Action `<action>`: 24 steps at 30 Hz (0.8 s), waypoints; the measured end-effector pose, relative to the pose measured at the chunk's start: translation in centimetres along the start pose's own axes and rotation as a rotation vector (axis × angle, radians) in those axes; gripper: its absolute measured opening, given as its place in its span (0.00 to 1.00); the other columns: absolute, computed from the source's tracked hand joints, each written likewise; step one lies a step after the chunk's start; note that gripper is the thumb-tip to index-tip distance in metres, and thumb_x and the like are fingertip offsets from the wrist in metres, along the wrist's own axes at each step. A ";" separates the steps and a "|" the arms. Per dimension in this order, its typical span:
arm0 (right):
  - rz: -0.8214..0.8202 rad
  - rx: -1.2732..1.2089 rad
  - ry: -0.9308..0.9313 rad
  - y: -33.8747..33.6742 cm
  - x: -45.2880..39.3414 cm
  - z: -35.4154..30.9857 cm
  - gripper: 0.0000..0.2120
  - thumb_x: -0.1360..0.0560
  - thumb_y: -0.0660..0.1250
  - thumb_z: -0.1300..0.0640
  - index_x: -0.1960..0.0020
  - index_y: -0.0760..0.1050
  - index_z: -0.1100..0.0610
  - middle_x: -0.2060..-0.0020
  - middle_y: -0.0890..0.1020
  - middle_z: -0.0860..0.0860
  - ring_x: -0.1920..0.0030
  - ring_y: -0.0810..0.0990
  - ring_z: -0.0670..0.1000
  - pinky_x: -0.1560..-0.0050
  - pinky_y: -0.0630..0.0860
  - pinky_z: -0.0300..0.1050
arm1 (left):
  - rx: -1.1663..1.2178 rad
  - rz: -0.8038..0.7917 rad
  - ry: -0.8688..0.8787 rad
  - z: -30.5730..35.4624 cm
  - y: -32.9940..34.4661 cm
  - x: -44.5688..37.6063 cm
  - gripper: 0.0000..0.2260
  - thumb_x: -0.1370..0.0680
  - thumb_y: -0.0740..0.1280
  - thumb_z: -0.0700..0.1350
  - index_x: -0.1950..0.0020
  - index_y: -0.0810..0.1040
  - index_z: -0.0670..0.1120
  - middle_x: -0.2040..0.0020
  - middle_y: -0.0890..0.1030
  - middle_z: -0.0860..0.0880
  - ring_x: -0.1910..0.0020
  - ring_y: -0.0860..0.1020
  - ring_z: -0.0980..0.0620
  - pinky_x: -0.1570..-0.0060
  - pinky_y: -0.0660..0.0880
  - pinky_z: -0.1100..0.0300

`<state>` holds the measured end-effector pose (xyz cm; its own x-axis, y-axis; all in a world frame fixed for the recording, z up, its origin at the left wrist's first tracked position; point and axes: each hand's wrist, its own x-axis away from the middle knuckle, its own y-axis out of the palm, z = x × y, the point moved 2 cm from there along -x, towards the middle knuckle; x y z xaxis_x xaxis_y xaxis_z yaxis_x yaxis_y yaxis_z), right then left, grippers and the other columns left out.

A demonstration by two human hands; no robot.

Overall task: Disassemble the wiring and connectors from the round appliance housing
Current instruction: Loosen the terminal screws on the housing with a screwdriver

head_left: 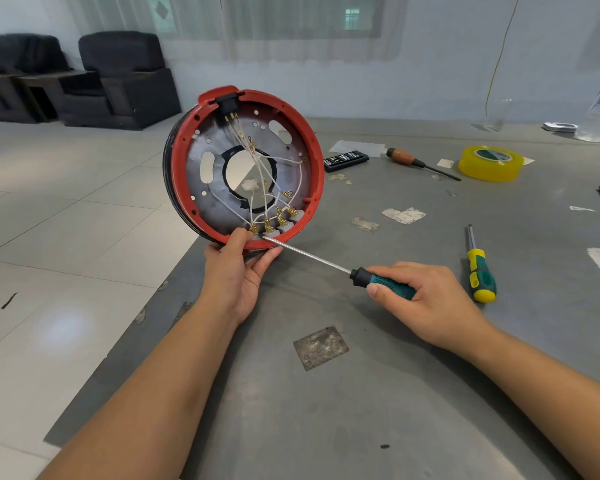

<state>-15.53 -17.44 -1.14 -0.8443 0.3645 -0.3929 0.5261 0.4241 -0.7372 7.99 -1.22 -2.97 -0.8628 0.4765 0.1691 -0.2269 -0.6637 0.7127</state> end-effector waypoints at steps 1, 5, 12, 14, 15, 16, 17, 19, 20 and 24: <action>-0.001 0.006 -0.005 0.0 0.0 0.1 0.12 0.21 0.70 0.50 0.39 0.83 0.47 0.57 0.83 0.41 0.54 0.80 0.43 0.55 0.73 0.34 | -0.011 -0.007 0.005 0.0 0.0 0.1 0.16 0.20 0.67 0.33 0.36 0.68 0.44 0.60 0.83 0.44 0.49 0.88 0.40 0.51 0.86 0.43; 0.008 0.009 -0.012 0.0 -0.1 0.4 0.11 0.21 0.70 0.51 0.39 0.83 0.47 0.57 0.83 0.41 0.53 0.79 0.41 0.54 0.70 0.31 | -0.029 -0.027 0.019 -0.1 0.1 0.3 0.15 0.20 0.66 0.32 0.37 0.68 0.44 0.61 0.82 0.44 0.51 0.88 0.40 0.47 0.85 0.39; -0.046 -0.039 0.002 0.7 -0.1 0.9 0.14 0.20 0.67 0.46 0.37 0.82 0.46 0.53 0.83 0.41 0.53 0.80 0.43 0.53 0.74 0.35 | -0.006 -0.017 -0.004 0.0 0.1 0.2 0.13 0.19 0.66 0.34 0.38 0.68 0.43 0.61 0.83 0.43 0.52 0.88 0.41 0.49 0.86 0.43; -0.063 -0.069 0.013 0.9 -0.1 1.0 0.14 0.20 0.66 0.46 0.37 0.82 0.46 0.53 0.82 0.40 0.56 0.80 0.40 0.56 0.71 0.30 | 0.002 -0.012 -0.016 0.0 0.0 0.1 0.11 0.19 0.67 0.35 0.39 0.68 0.42 0.61 0.83 0.43 0.52 0.88 0.41 0.54 0.86 0.47; -0.069 -0.084 0.021 0.9 -0.1 1.1 0.14 0.20 0.67 0.46 0.37 0.82 0.47 0.54 0.82 0.40 0.58 0.80 0.39 0.57 0.70 0.29 | 0.008 -0.009 -0.022 0.0 -0.1 0.1 0.11 0.19 0.67 0.35 0.39 0.69 0.42 0.60 0.84 0.43 0.52 0.88 0.41 0.55 0.86 0.48; -0.074 -0.094 0.027 0.8 -0.2 1.1 0.14 0.20 0.67 0.47 0.37 0.81 0.47 0.54 0.82 0.40 0.59 0.80 0.39 0.57 0.70 0.29 | 0.014 -0.004 -0.027 0.0 -0.1 0.0 0.11 0.19 0.67 0.35 0.39 0.69 0.42 0.59 0.84 0.42 0.52 0.88 0.41 0.56 0.86 0.49; -0.082 -0.099 0.031 0.8 -0.2 1.1 0.14 0.20 0.66 0.47 0.37 0.81 0.46 0.55 0.81 0.39 0.59 0.79 0.39 0.57 0.70 0.30 | 0.016 0.000 -0.031 0.0 -0.2 0.0 0.11 0.19 0.67 0.35 0.39 0.70 0.41 0.57 0.84 0.41 0.52 0.88 0.41 0.57 0.86 0.50; -0.099 -0.109 0.039 0.8 -0.2 1.0 0.16 0.21 0.65 0.45 0.36 0.81 0.46 0.56 0.80 0.38 0.60 0.79 0.38 0.57 0.70 0.30 | 0.012 0.008 -0.038 0.0 -0.2 0.0 0.12 0.19 0.68 0.36 0.38 0.71 0.41 0.52 0.84 0.40 0.50 0.88 0.41 0.58 0.85 0.51; -0.104 -0.119 0.044 0.9 -0.2 1.0 0.17 0.21 0.64 0.43 0.36 0.80 0.46 0.57 0.80 0.36 0.60 0.79 0.38 0.57 0.70 0.30 | 0.012 0.010 -0.040 -0.1 -0.2 0.0 0.12 0.19 0.68 0.36 0.37 0.71 0.41 0.49 0.84 0.38 0.49 0.88 0.41 0.58 0.85 0.51; -0.127 -0.118 0.057 1.0 -0.1 1.1 0.19 0.22 0.61 0.41 0.34 0.78 0.45 0.55 0.79 0.34 0.58 0.78 0.36 0.56 0.69 0.29 | 0.038 0.010 -0.048 0.0 0.0 0.2 0.14 0.19 0.68 0.36 0.34 0.72 0.39 0.45 0.85 0.36 0.48 0.88 0.40 0.57 0.85 0.52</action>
<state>-15.02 -17.98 -2.38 -0.8995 0.3463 -0.2665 0.4264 0.5626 -0.7082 7.87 -1.14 -2.94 -0.8422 0.4975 0.2078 -0.2002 -0.6465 0.7362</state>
